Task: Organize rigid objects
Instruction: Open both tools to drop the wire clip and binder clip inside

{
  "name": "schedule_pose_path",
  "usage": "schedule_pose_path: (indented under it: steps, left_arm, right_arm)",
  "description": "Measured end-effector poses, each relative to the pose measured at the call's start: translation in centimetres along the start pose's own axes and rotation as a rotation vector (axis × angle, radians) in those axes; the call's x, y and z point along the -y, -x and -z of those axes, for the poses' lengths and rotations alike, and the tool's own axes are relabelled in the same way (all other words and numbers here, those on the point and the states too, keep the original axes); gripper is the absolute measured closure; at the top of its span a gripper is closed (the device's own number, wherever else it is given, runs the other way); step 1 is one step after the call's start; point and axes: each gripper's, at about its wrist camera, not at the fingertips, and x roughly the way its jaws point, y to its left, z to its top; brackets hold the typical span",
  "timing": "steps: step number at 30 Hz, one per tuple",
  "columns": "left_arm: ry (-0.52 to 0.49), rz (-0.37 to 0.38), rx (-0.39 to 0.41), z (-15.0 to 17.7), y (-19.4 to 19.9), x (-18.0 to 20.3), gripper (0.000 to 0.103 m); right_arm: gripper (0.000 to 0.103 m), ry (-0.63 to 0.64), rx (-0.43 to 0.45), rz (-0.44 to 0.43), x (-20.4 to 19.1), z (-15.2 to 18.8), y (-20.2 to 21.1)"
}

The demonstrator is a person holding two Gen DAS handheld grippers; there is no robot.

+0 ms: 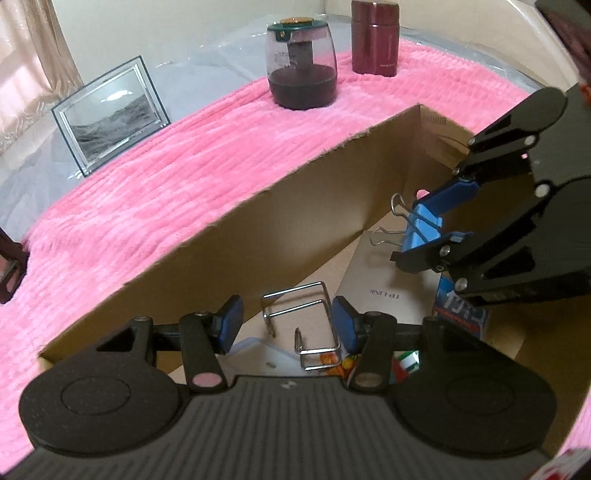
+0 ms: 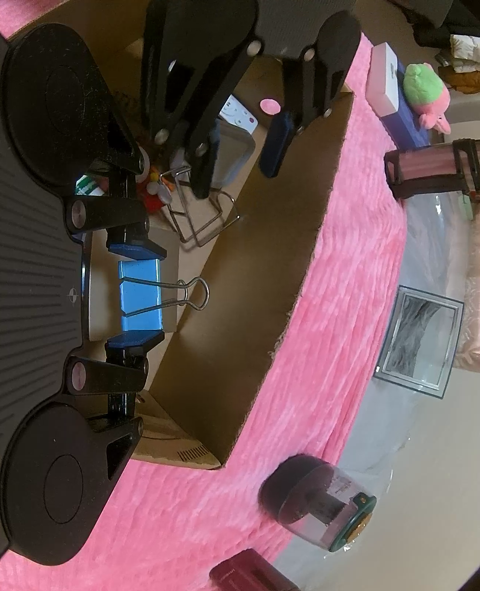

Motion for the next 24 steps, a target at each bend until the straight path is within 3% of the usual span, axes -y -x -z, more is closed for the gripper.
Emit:
schedule_pose_path:
  steps: [24]
  left_arm:
    - [0.012, -0.005, 0.040, 2.5, 3.0, -1.5, 0.055]
  right_arm:
    - [0.066, -0.030, -0.038, -0.093, -2.8, -0.7, -1.6]
